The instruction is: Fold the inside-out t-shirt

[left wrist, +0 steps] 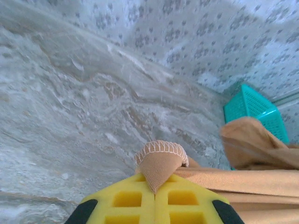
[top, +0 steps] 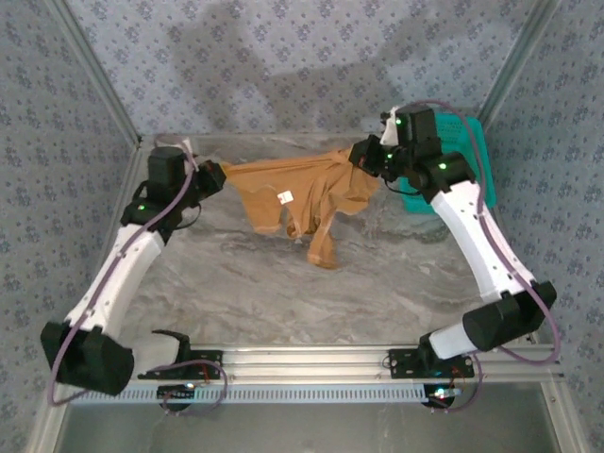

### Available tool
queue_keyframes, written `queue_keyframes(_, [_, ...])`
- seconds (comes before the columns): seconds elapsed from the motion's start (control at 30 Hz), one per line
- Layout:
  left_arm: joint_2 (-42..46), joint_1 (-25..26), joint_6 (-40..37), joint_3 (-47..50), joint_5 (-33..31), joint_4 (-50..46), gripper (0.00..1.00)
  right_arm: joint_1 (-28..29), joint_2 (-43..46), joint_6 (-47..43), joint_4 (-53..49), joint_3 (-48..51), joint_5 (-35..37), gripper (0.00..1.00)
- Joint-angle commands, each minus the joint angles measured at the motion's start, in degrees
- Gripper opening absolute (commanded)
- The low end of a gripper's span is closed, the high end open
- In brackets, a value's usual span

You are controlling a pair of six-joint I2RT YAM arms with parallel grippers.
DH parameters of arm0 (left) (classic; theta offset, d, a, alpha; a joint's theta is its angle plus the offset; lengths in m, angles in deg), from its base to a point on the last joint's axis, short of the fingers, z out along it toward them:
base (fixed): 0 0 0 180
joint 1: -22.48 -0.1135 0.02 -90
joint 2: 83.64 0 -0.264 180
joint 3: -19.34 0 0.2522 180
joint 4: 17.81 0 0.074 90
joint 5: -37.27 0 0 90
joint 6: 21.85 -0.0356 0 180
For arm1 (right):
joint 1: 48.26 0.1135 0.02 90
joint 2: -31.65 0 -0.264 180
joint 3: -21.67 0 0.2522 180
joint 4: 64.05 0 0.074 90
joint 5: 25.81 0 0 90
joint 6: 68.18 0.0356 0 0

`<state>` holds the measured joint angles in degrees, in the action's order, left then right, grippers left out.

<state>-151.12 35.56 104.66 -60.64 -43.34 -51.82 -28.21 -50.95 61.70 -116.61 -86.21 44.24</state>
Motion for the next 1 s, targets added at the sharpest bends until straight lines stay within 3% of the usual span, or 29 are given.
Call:
queue_keyframes(0.0, [4.34, -2.33, -1.46, -4.27, -3.26, -8.24, 0.0, -0.64, 2.51, 1.62, -3.75, -3.61, -0.63, 0.0])
queue_keyframes(0.27, [3.02, -2.23, 1.01, -3.21, 2.86, -4.75, 0.0, 1.66, 0.78, 4.39, 0.65, -0.34, -0.12, 0.0])
queue_keyframes(0.4, [-6.53, -2.26, 0.26, -2.95, 1.79, -2.17, 0.0, 0.81, -6.45, 5.98, 4.09, 2.89, 1.53, 0.0])
queue_keyframes(0.5, [-17.79, -2.36, -2.17, -9.52, 0.24, -3.3, 0.0, -0.7, -17.56, 6.45, 5.71, -2.09, -0.77, 0.0])
queue_keyframes(0.6, [-29.56, -2.36, -5.21, -22.06, -2.39, -11.68, 0.0, -1.49, -28.29, 1.71, -3.06, -12.95, -0.74, 0.31])
queue_keyframes(0.67, [-34.08, -2.21, -5.35, -27.79, -3.23, -16.98, 0.0, -1.72, -30.48, -0.04, -6.44, -15.23, 2.07, 0.44])
queue_keyframes(0.73, [-34.25, -0.98, -5.39, -27.43, -3.81, -18.09, 0.19, -1.91, -29.49, -1.37, -6.36, -12.03, 4.37, 0.52])
queue_keyframes(0.8, [-31.58, 1.68, -5.42, -23.05, -6.05, -17.21, 0.4, -2.15, -27.43, -1.92, -4.69, -6.99, 6.04, 0.53])
queue_keyframes(0.97, [-24.18, 8.74, -2.51, -7.43, -4.16, -10.7, 0.56, -2.79, -24.49, -3.32, 1.99, 5.58, 7.29, 0.55])
